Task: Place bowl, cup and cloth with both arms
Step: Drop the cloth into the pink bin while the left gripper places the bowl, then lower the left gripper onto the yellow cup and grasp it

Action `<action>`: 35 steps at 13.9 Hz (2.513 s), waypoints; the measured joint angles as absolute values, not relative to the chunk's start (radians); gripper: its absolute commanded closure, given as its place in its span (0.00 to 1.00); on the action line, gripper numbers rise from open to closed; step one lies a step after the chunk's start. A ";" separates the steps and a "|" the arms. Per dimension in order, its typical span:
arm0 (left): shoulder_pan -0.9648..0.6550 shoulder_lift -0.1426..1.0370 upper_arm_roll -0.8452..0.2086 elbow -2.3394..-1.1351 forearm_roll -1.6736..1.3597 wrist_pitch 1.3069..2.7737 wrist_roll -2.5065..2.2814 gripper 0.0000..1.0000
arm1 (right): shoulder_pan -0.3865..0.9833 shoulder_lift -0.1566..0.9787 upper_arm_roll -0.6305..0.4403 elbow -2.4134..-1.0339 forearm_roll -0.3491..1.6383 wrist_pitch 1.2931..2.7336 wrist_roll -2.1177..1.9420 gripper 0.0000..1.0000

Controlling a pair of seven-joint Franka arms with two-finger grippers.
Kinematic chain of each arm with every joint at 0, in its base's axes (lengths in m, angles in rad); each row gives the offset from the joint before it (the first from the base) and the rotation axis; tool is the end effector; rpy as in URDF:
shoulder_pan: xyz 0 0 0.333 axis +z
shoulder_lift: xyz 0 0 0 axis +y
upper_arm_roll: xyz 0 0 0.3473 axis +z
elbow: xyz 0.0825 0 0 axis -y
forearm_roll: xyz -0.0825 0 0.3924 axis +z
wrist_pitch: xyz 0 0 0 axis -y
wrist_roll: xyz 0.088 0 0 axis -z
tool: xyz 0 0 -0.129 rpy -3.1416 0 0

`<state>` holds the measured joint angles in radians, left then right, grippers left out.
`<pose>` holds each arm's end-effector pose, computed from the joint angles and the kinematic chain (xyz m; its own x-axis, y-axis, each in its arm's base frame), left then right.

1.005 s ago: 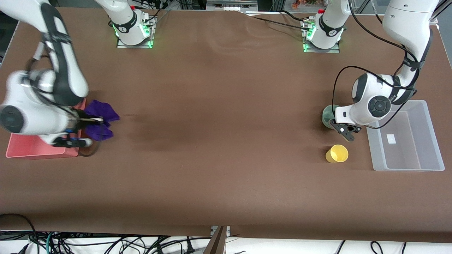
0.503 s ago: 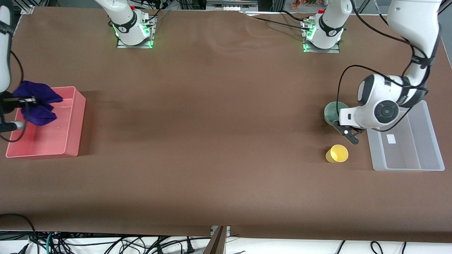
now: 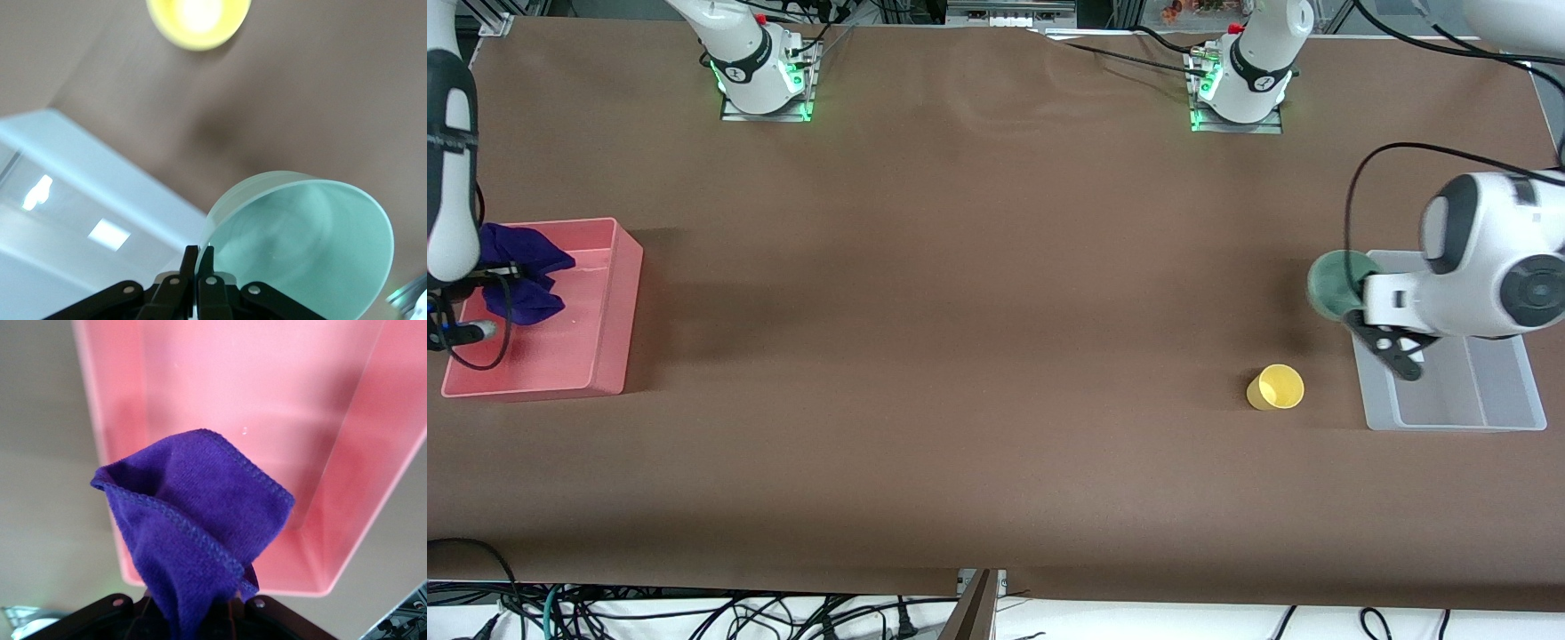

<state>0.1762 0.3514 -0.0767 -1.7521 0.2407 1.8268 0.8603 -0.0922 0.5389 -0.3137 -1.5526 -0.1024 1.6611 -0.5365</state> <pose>0.6218 0.0902 0.3568 0.6122 -0.7245 -0.3169 -0.7402 -0.6660 0.0926 0.6095 -0.2462 0.3280 0.8731 0.1475 -0.4646 0.1717 -0.9851 0.0101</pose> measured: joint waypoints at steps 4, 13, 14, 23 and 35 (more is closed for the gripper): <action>0.349 0.392 -0.073 -1.697 0.319 1.849 1.085 1.00 | -0.099 0.621 -0.328 -1.621 -0.102 1.793 -0.547 1.00; 0.440 0.644 -0.075 -1.643 0.323 2.168 1.220 1.00 | -0.107 0.629 -0.340 -1.678 -0.044 1.908 -0.547 0.00; 0.440 0.654 -0.076 -1.641 0.323 2.174 1.220 1.00 | -0.106 0.613 -0.340 -1.658 -0.035 1.875 -0.547 0.00; 0.441 0.645 -0.087 -1.605 0.323 2.163 1.222 0.00 | -0.039 0.352 -0.201 -1.440 -0.016 1.501 -0.463 0.00; 0.285 0.579 -0.342 -1.545 0.273 1.977 0.540 0.00 | -0.037 0.130 0.027 -1.438 -0.038 1.472 -0.167 0.00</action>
<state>0.2855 0.5789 -0.3421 -1.5445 0.2729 1.9771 0.5402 -0.0371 0.1300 0.0275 -1.4378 -0.0385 1.4718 -0.1670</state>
